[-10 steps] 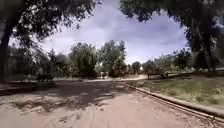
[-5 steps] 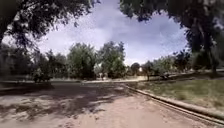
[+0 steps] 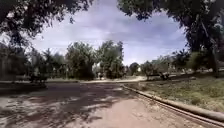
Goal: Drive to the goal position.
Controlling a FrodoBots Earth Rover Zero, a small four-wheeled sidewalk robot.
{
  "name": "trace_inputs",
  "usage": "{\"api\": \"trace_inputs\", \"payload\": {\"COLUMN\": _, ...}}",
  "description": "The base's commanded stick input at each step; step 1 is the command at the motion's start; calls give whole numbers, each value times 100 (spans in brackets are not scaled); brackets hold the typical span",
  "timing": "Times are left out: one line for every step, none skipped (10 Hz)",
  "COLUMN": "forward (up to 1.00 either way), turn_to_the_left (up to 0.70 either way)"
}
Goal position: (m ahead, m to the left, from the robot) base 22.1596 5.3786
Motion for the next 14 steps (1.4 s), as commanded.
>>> {"api": "trace_inputs", "payload": {"forward": 70, "turn_to_the_left": 34}}
{"api": "trace_inputs", "payload": {"forward": 70, "turn_to_the_left": 29}}
{"api": "trace_inputs", "payload": {"forward": 70, "turn_to_the_left": -1}}
{"api": "trace_inputs", "payload": {"forward": 70, "turn_to_the_left": -1}}
{"api": "trace_inputs", "payload": {"forward": 70, "turn_to_the_left": -1}}
{"api": "trace_inputs", "payload": {"forward": 70, "turn_to_the_left": -1}}
{"api": "trace_inputs", "payload": {"forward": 70, "turn_to_the_left": -1}}
{"api": "trace_inputs", "payload": {"forward": 70, "turn_to_the_left": -1}}
{"api": "trace_inputs", "payload": {"forward": 70, "turn_to_the_left": -1}}
{"api": "trace_inputs", "payload": {"forward": 70, "turn_to_the_left": -1}}
{"api": "trace_inputs", "payload": {"forward": 70, "turn_to_the_left": -1}}
{"api": "trace_inputs", "payload": {"forward": 70, "turn_to_the_left": -1}}
{"api": "trace_inputs", "payload": {"forward": 70, "turn_to_the_left": -1}}
{"api": "trace_inputs", "payload": {"forward": 70, "turn_to_the_left": -1}}
